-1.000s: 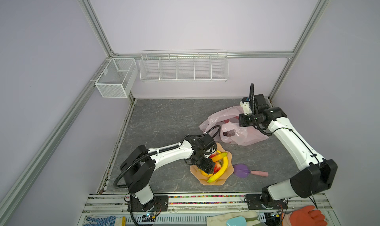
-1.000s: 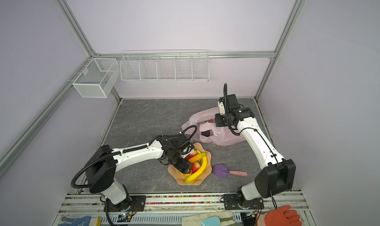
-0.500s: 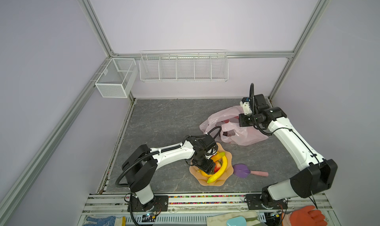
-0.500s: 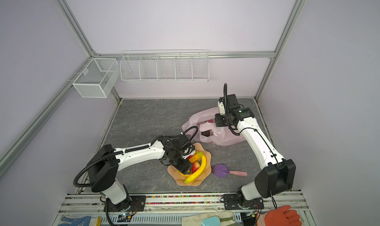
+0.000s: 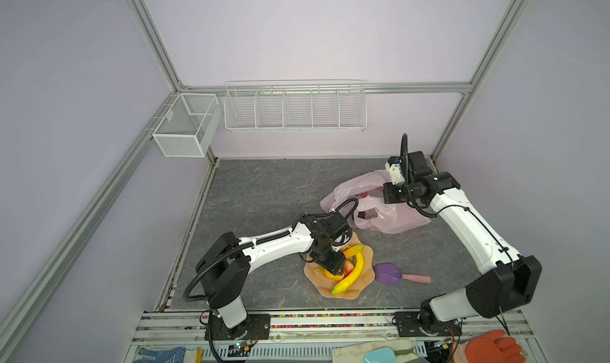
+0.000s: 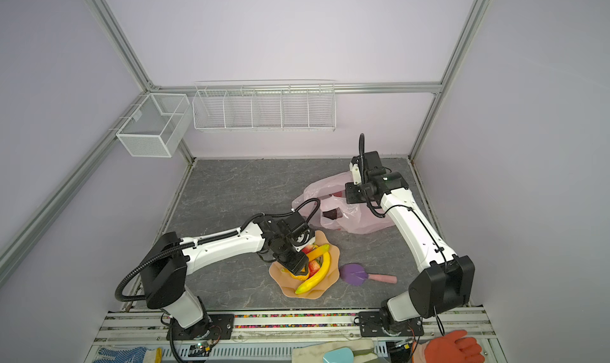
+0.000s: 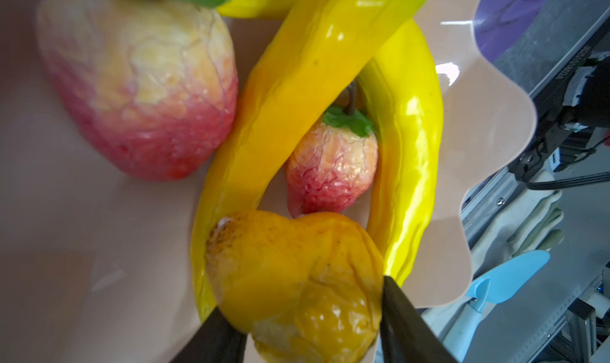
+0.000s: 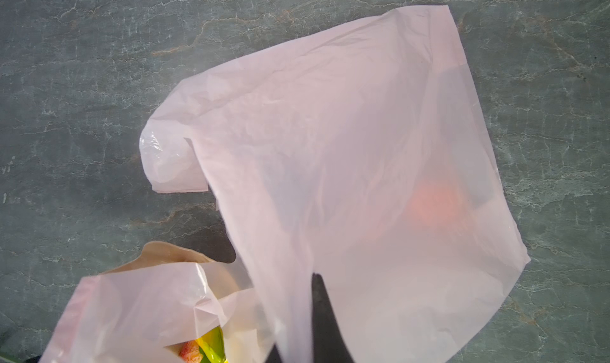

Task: Place the fruits into the plastic bag
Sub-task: Pick up the fruit from the plate, then place the fruit in the plastic bag.

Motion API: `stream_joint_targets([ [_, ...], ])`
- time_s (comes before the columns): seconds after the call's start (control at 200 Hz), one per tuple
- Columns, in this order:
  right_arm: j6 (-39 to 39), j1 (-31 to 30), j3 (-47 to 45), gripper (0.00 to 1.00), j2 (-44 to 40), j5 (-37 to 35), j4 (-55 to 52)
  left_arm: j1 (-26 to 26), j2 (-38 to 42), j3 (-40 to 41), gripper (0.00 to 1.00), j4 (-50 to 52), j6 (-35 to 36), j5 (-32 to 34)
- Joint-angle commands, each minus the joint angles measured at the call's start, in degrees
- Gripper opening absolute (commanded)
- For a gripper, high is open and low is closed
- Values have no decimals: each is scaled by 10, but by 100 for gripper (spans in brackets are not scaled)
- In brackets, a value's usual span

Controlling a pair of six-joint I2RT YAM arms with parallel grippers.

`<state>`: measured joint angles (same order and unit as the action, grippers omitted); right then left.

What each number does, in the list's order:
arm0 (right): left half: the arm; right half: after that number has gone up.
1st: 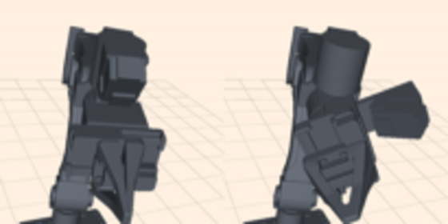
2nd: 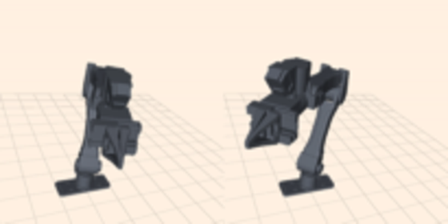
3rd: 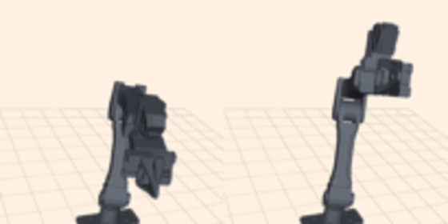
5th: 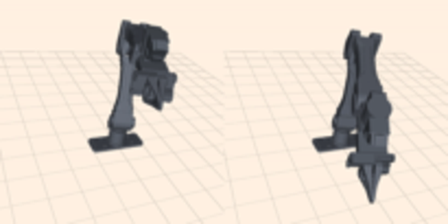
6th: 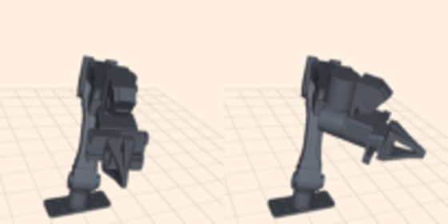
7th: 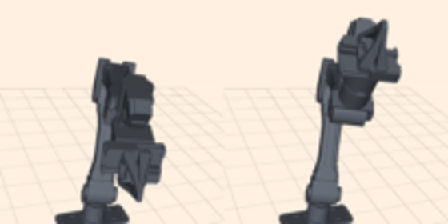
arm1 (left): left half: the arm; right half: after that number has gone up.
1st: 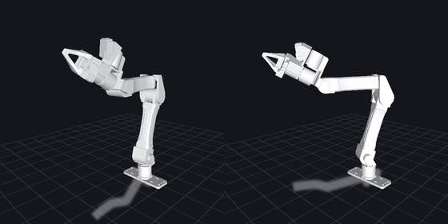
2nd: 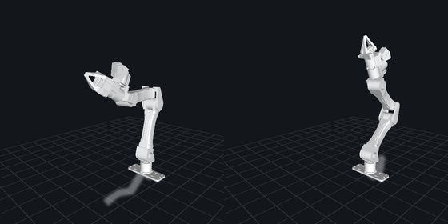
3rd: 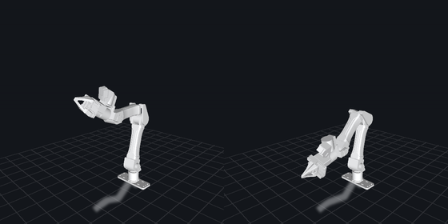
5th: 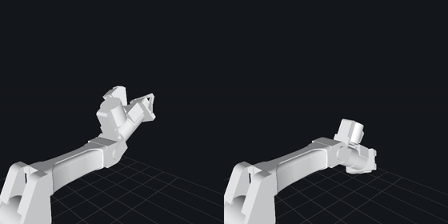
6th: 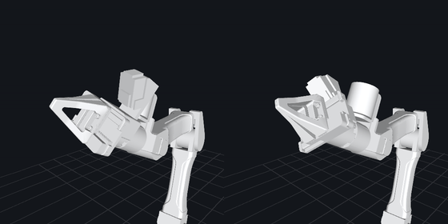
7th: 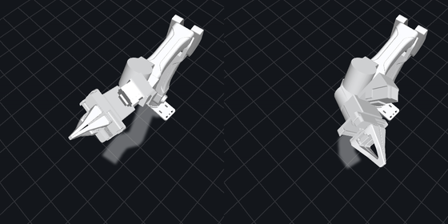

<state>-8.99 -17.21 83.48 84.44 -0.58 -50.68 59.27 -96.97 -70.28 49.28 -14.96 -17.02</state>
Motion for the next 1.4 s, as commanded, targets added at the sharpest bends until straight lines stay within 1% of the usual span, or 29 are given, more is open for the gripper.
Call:
stream_joint_targets([
  [0.0,3,4,8,7,2,-2,6,1,12,-25,30,28,8,14],
  [0.14,3,5,9,7,2,-2,5,-5,26,-40,29,40,9,21],
  [0.305,5,4,10,7,2,0,5,-26,64,-43,29,31,7,29],
  [0.395,6,4,8,7,2,1,5,-34,84,-39,30,31,12,60],
  [0.48,6,4,7,7,1,4,6,-46,80,-46,30,57,41,90],
  [0.625,7,5,7,7,1,6,5,-63,57,-69,30,91,110,134],
  [0.805,8,5,7,7,-1,7,5,-76,2,-112,30,114,192,186],
  [1.03,13,4,5,7,-7,6,1,-91,-91,-221,29,145,265,218],
  [1.145,17,5,6,7,-10,6,1,-104,-142,-292,28,167,291,217],
  [1.395,27,5,7,7,-8,7,2,-106,-245,-426,27,218,330,207],
])
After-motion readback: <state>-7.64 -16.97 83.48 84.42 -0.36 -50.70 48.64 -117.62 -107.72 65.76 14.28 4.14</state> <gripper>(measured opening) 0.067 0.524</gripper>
